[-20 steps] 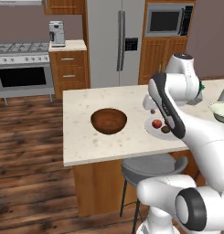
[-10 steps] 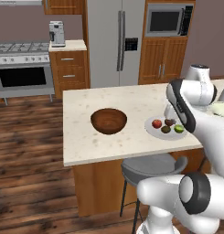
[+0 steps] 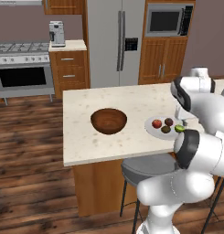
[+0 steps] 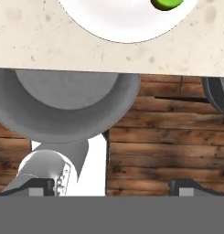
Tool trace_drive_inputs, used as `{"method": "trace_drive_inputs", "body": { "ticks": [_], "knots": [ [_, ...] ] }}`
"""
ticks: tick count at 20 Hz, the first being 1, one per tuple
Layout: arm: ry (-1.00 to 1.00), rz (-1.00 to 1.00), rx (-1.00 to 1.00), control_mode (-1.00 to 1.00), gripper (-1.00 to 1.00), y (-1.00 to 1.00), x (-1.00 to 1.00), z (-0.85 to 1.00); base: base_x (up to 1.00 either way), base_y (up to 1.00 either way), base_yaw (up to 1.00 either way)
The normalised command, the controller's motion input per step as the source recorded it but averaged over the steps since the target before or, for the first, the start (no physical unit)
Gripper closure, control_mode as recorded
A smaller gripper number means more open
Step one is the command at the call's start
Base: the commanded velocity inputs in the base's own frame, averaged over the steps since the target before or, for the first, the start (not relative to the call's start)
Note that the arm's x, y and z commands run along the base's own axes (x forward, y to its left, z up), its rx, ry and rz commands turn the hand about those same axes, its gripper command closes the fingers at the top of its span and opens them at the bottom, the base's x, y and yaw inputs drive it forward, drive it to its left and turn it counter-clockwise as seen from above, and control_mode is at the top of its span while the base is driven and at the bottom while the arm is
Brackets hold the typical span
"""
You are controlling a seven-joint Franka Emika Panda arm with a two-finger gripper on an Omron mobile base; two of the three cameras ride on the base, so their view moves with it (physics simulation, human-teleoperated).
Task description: Take the fruits from the plate on the dining counter and place two fruits in each bowl.
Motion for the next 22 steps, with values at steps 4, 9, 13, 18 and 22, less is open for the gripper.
{"method": "trace_drive_inputs", "body": {
  "ticks": [4, 9, 13, 18, 22],
  "knots": [
    [0.06, 0.05, 0.00, -1.00, -1.00, -0.30, 0.31, -0.20, 0.00, 0.00, 0.00],
    [0.00, 0.17, 0.00, -1.00, -1.00, -0.09, 0.31, -0.17, 0.00, 0.00, 0.00],
    [0.00, 0.21, 0.00, -1.00, -1.00, 0.00, 0.19, -0.26, 0.00, 0.00, 0.00],
    [0.00, 0.19, 0.00, -1.00, -1.00, -0.01, 0.17, -0.27, 0.00, 0.00, 0.00],
    [-0.02, 0.11, 0.00, -1.00, -1.00, -0.04, 0.11, -0.22, 0.00, 0.00, 0.00]
  ]
}}
